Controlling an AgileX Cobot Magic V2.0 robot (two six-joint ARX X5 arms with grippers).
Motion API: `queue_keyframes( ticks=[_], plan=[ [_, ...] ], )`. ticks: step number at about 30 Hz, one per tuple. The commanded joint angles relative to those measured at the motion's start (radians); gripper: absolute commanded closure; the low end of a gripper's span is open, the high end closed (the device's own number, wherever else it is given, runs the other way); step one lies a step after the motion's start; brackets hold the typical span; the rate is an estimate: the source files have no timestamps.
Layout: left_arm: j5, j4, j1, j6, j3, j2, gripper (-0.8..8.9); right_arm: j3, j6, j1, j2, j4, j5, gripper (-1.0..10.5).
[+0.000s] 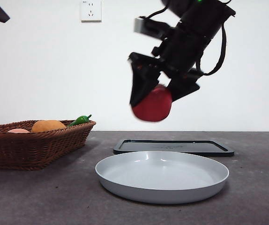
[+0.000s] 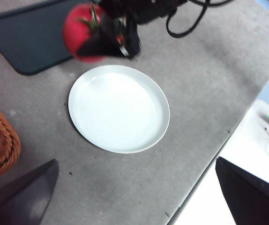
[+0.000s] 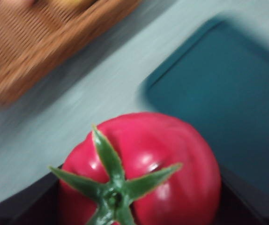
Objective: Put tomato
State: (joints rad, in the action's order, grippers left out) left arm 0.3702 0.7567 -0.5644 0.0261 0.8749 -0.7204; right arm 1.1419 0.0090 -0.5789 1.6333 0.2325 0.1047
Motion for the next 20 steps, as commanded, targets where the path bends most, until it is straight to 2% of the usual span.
queue_keyframes(
  ticks=[1, 9, 20],
  plan=[
    [0.004, -0.020, -0.005, 0.021, 0.016, -0.005, 2.56, 0.042, 0.018, 0.044, 0.019, -0.046, -0.001, 7.9],
    [0.004, -0.020, -0.005, 0.021, 0.016, -0.005, 2.56, 0.169, 0.018, 0.171, 0.166, -0.074, 0.028, 7.9],
    [0.004, -0.017, -0.005, 0.026, 0.016, -0.005, 2.56, 0.348, 0.017, 0.207, 0.389, -0.067, 0.034, 7.9]
  ],
)
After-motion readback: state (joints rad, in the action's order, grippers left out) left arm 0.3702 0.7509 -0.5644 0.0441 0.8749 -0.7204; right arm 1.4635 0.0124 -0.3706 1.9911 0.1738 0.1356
